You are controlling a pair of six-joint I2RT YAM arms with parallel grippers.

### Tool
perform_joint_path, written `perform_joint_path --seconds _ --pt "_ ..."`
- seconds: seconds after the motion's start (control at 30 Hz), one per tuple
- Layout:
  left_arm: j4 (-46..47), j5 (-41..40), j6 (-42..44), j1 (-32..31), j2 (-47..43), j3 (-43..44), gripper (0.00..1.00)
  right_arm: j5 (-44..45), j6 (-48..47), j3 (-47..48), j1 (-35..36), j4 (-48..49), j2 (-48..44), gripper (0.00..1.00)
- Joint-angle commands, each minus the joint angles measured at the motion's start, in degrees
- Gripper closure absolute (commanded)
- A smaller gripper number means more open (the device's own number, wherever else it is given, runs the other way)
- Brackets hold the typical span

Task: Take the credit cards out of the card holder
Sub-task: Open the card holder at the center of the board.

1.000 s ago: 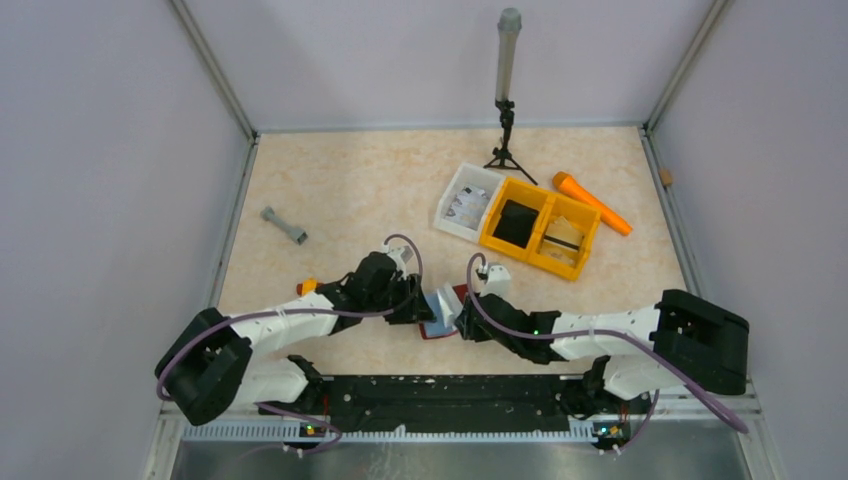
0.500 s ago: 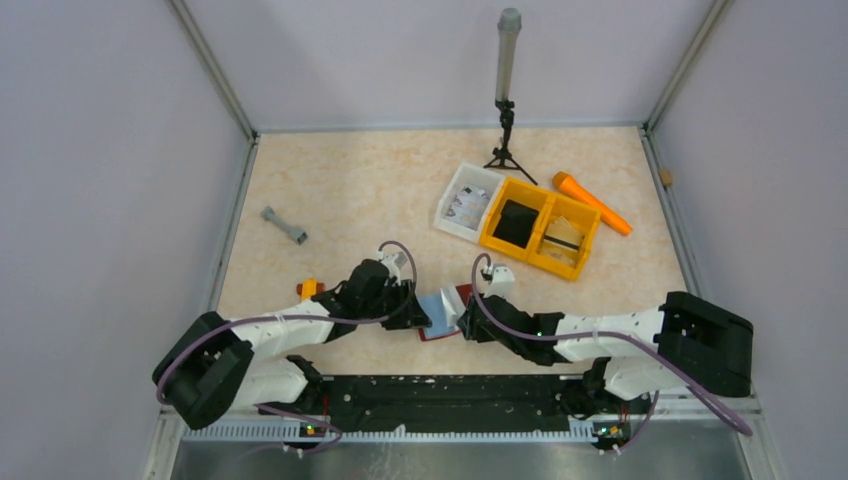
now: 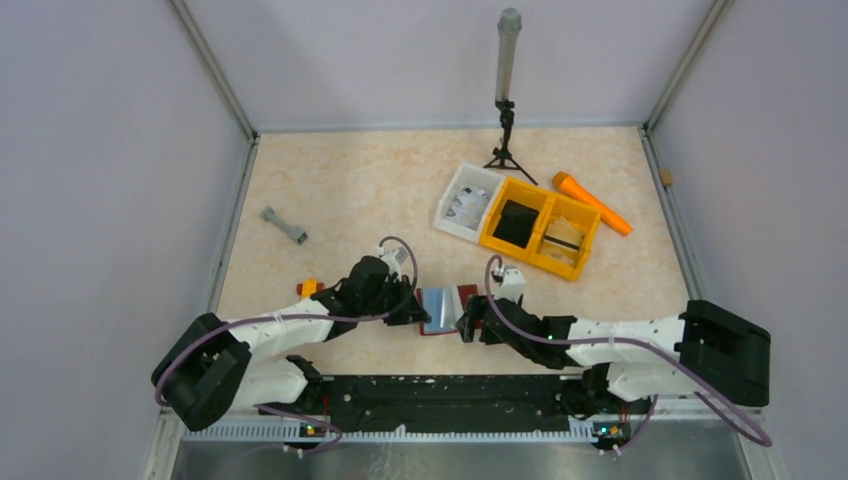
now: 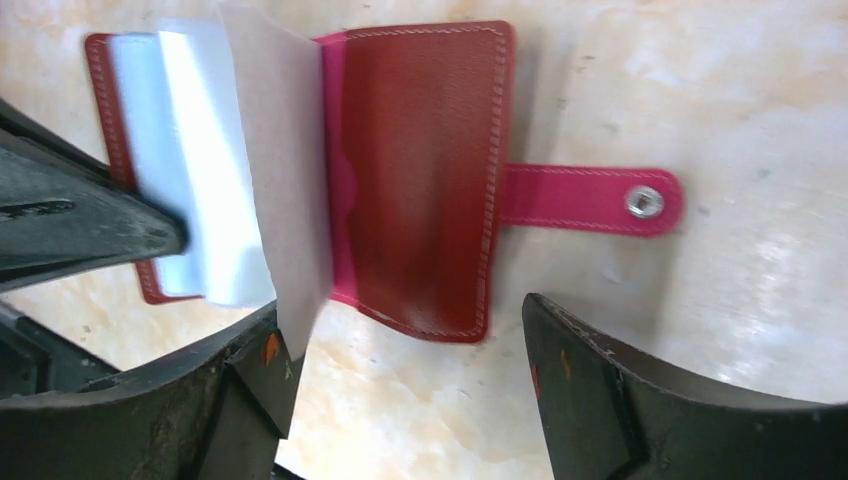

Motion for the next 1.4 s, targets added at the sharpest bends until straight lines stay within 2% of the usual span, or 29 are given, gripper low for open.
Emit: perform_joint_path --seconds 0.0,0.17,0.4,0.67,0.8,1.07,1.23,1.37 --pt "-4.16 -2.69 3.12 0.12 -1.91 2.29 0.96 5.03 0.63 -0.01 -0.37 -10.34 -5.08 0.19" --pt "-6.82 -1.46 4.0 0.1 -1.68 3.82 0.95 5.23 -5.0 4.21 -0.3 -16.23 -9.5 0.2" --pt "-7.41 -1.16 3.97 0.1 -0.56 4.82 0.91 -1.54 -12.86 10.73 0.93 -12.54 -12.86 0.41" --pt "-8.21 -0.39 3.58 0.16 -1.38 5.71 0.8 -7.24 -15.42 19.04 2.99 -6.29 -1.79 0.63" --pt "-9.06 -0.3 3.81 0.16 -2.1 6.25 0.79 -8.91 -15.03 21.38 3.02 -4.36 3.55 0.64" --pt "-9.1 0.09 3.86 0.11 -2.48 6.11 0.79 -1.12 -9.12 22.65 2.72 -11.04 11.74 0.68" --pt "-9.19 0.4 3.84 0.17 -2.95 6.19 0.79 -2.33 -7.09 19.78 1.32 -9.92 13.46 0.7" --pt "-9.19 0.6 3.52 0.13 -4.24 6.05 0.74 -3.52 -5.8 17.11 0.63 -7.8 12.77 0.71"
